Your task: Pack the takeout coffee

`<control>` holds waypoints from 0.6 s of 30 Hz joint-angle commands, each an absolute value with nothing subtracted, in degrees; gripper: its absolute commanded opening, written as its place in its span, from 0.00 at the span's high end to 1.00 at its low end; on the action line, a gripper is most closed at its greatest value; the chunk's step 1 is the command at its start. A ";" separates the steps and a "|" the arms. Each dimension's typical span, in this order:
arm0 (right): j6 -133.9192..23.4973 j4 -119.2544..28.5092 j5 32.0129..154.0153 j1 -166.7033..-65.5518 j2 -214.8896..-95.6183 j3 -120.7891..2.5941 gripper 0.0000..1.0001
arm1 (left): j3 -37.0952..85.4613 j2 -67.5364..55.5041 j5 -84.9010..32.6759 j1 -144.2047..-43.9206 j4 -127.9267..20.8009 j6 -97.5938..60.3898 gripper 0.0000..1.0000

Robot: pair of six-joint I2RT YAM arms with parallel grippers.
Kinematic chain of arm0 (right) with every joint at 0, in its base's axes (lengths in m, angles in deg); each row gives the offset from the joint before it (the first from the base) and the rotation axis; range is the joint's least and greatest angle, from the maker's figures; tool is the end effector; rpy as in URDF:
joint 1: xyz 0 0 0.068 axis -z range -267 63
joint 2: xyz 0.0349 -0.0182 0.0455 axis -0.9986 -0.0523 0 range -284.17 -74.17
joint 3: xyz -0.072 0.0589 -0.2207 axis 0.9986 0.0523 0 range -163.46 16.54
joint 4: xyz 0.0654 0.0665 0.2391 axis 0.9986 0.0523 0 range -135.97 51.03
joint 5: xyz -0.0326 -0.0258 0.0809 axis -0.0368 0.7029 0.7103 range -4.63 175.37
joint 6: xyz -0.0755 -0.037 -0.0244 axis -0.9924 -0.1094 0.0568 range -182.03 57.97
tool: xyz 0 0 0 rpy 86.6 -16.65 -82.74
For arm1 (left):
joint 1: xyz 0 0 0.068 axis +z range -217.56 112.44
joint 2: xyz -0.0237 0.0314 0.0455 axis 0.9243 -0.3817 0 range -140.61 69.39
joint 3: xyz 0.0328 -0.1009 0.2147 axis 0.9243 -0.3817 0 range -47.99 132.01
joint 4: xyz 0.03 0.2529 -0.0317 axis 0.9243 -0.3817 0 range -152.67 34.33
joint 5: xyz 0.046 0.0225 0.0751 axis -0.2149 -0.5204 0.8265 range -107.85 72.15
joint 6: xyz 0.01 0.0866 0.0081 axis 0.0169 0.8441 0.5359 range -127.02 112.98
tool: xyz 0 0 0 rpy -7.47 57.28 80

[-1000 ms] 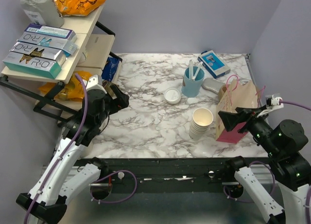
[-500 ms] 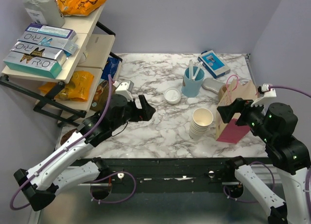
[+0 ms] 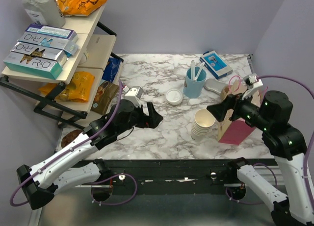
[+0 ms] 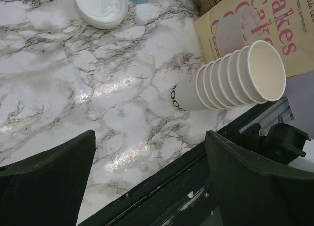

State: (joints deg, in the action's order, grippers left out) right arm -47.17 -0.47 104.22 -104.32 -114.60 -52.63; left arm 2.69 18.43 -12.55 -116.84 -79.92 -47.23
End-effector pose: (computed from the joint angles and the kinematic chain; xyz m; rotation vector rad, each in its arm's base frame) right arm 0.1530 0.0739 0.3877 -0.2738 1.8855 0.6911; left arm 0.1706 -0.1873 0.2876 0.1045 2.1133 -0.8873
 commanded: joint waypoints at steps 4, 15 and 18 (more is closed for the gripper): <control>-48.93 2.90 99.88 -104.58 -122.51 -50.62 0.02 | 0.00 19.12 -11.79 -117.57 -79.57 -48.77 0.01; -48.58 3.96 93.99 -104.67 -122.86 -44.20 0.14 | -1.93 19.91 -11.08 -117.75 -79.75 -49.82 0.01; -48.14 2.73 95.56 -104.67 -123.48 -42.36 0.23 | -2.28 19.99 -11.17 -117.75 -80.10 -50.00 0.01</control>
State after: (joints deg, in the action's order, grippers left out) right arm -48.40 2.94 96.53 -104.32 -123.10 -44.80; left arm -1.35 19.09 -12.29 -117.32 -79.81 -49.15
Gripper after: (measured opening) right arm 0.824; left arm 0.990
